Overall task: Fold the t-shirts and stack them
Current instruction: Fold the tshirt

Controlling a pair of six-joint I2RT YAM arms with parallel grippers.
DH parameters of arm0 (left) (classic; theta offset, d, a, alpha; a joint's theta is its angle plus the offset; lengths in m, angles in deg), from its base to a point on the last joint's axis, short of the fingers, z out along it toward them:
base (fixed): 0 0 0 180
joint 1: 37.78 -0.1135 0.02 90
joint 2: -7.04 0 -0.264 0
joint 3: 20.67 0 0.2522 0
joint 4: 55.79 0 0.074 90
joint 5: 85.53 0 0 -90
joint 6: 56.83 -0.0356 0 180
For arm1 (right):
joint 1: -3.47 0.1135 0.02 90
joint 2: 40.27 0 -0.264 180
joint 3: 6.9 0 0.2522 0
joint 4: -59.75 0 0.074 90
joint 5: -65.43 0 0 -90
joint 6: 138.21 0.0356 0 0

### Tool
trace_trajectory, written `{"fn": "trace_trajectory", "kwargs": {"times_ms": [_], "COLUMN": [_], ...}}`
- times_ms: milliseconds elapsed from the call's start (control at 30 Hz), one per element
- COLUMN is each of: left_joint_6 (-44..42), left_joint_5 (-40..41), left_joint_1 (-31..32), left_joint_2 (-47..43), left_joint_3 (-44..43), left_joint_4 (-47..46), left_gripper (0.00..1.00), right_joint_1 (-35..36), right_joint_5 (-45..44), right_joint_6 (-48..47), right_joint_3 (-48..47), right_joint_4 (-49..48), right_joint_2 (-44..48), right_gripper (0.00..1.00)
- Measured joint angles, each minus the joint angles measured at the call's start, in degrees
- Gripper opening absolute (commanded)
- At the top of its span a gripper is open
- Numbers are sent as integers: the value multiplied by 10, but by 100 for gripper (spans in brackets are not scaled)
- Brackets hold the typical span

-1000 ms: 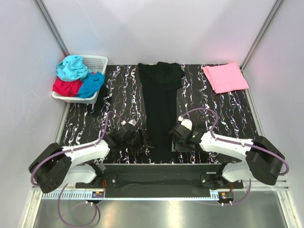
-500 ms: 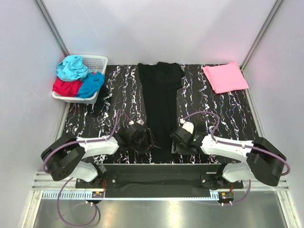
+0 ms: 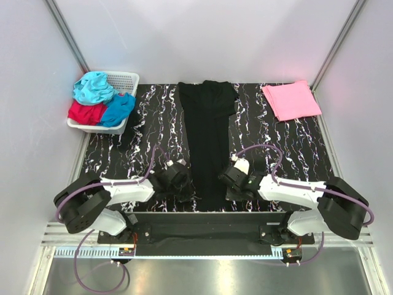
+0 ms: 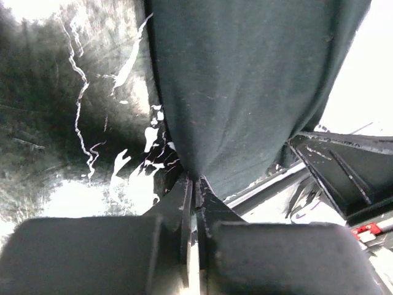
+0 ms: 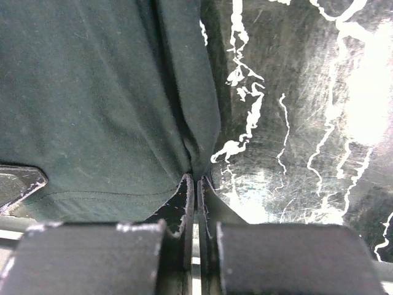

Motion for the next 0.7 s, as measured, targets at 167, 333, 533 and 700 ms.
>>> {"fn": "trace_trajectory", "kwargs": {"times_ms": [167,333,533,700], "left_joint_6": [1,-2,-17,-32], "left_joint_5": [2,3,20,52], "left_joint_1": [2,2,4,5], "left_joint_2": [9,11,5,-38], "left_joint_3": [0,-7,-25,-43], "left_joint_4": [2,8,49,103], "left_gripper": [0,0,0,0], "right_joint_1": [6,12,15,16], "right_joint_5": [0,-5,-18,-40], "right_joint_6": [-1,-1,-11,-31], "right_joint_3": [-11,-18,-41,-81], "right_joint_4": [1,3,29,52], "right_joint_2": [-16,-21,-21,-20], "right_gripper": [0,0,0,0]}}
